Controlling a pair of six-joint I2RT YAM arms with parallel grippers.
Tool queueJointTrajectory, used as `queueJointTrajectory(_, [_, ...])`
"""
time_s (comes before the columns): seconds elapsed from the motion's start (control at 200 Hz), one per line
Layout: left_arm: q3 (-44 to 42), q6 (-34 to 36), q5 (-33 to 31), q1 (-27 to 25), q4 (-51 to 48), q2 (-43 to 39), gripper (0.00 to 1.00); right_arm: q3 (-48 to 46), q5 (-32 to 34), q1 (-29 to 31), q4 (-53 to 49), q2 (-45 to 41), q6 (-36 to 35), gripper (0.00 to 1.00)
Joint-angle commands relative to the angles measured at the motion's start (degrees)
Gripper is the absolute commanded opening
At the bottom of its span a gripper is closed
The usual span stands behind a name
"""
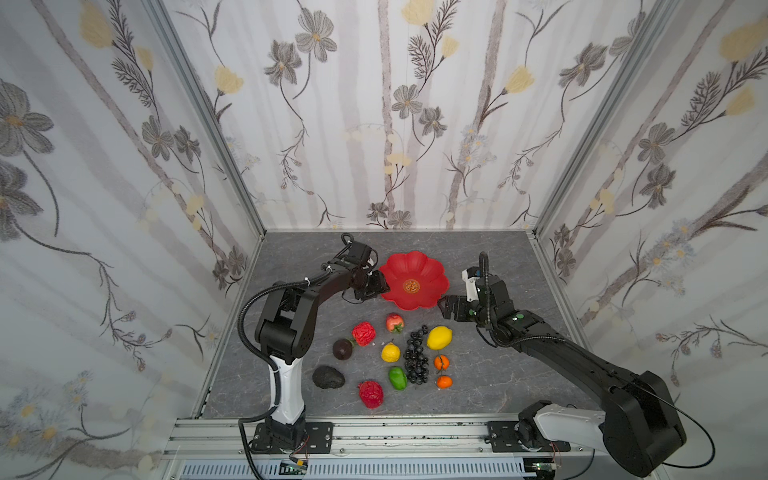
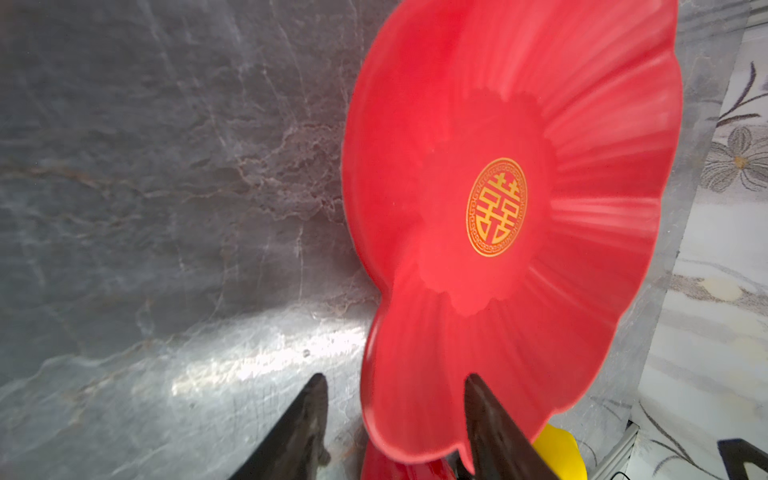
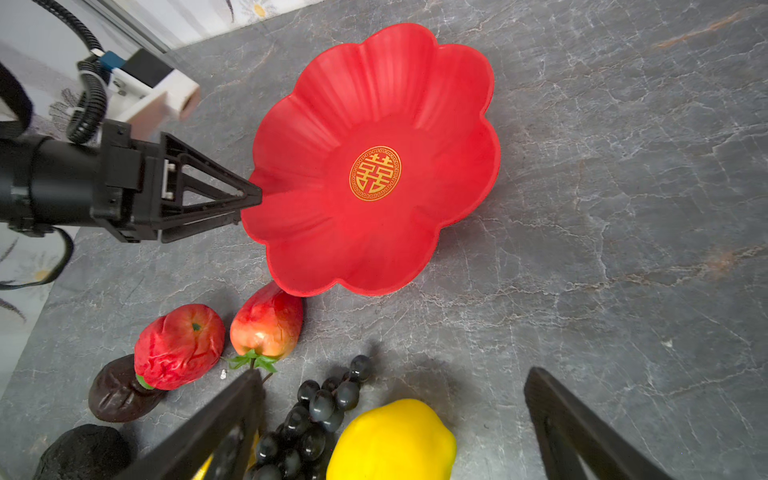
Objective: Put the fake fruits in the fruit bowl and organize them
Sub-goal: 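Reach right gripper to the red apple while left gripper releases the bowl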
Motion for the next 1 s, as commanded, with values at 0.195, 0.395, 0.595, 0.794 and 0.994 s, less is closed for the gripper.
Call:
queueJointTrajectory(0.195, [-20.42,-4.10,-8.43,-0.28,10.87,-20.79,0.70,-1.79,0.49,2.79,-7.94,-5.10,6.09,0.98])
queueJointTrajectory(0.395, [-36.13,-3.68,-15.81,-0.91,13.10,-37.71,0.73,-2.17,1.42,9.78,-7.88,-6.32,9.23,0.98])
queueJointTrajectory(0.595, [-46.97,-4.38,-23.72,-1.18,13.03,-56.26,0.78,4.26,2.33,19.04,-5.66,0.76,8.72,0.97])
queueJointTrajectory(0.794, [-55.04,-4.64,-35.24,-1.15,11.36,-75.47,0.83,18.15,2.10,25.49,-8.27,13.65,0.42,0.97])
queueJointTrajectory(0.994, [-59.11,-3.43,-43.21,-1.10,6.58,-91.36,0.88,34.32,-1.84,26.81,-18.46,27.49,-5.76,0.95])
